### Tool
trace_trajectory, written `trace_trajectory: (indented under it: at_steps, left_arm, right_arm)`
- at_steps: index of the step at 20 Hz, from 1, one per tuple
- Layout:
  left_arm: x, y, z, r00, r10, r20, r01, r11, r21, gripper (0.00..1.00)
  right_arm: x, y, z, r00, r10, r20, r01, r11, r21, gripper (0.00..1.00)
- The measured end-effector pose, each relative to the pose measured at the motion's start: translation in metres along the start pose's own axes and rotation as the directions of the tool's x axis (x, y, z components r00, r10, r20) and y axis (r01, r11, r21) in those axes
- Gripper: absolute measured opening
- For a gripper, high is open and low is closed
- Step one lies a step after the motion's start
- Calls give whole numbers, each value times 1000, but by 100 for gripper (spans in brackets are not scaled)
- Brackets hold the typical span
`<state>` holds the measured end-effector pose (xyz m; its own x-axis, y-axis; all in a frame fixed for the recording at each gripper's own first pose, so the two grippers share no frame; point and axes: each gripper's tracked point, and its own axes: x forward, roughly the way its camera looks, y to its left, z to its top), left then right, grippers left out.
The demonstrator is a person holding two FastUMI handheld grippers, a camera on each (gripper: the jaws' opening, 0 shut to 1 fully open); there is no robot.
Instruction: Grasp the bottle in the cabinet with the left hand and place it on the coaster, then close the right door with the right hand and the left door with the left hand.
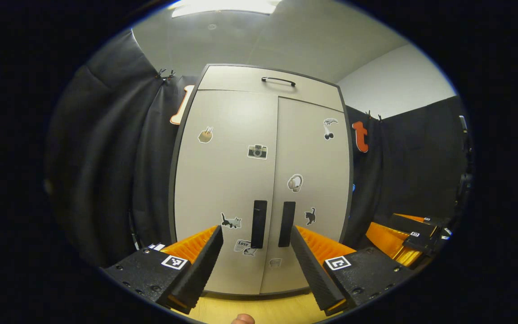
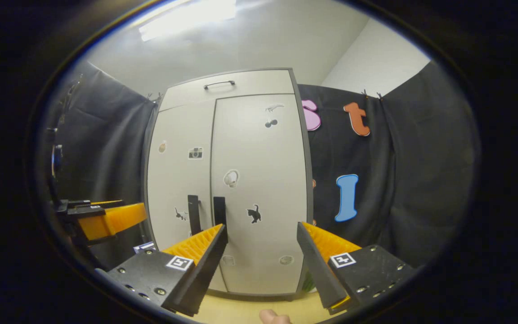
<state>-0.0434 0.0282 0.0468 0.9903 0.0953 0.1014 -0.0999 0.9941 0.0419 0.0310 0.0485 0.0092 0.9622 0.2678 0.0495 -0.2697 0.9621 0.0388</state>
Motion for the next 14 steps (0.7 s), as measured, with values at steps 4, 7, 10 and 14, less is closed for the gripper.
trace_trajectory:
  at_steps: [4, 7, 10, 14]
  left_arm:
    - [3, 7, 0, 999, 32, 14, -32, 999, 12, 96]
    - [6, 6, -7, 999, 33, -4, -33, 999, 16, 96]
    - [7, 5, -8, 999, 32, -7, -32, 999, 13, 96]
    - [7, 4, -5, 999, 43, 5, -43, 999, 15, 96]
  right_arm:
    - [5, -2, -4, 1000, -10, 1, 10, 1000, -5, 95]
    - [10, -4, -7, 1000, -17, -3, 17, 1000, -16, 92]
    - [10, -4, -7, 1000, -18, 1, 18, 1000, -12, 95]
    - [11, -7, -8, 1000, -14, 1, 14, 1000, -11, 95]
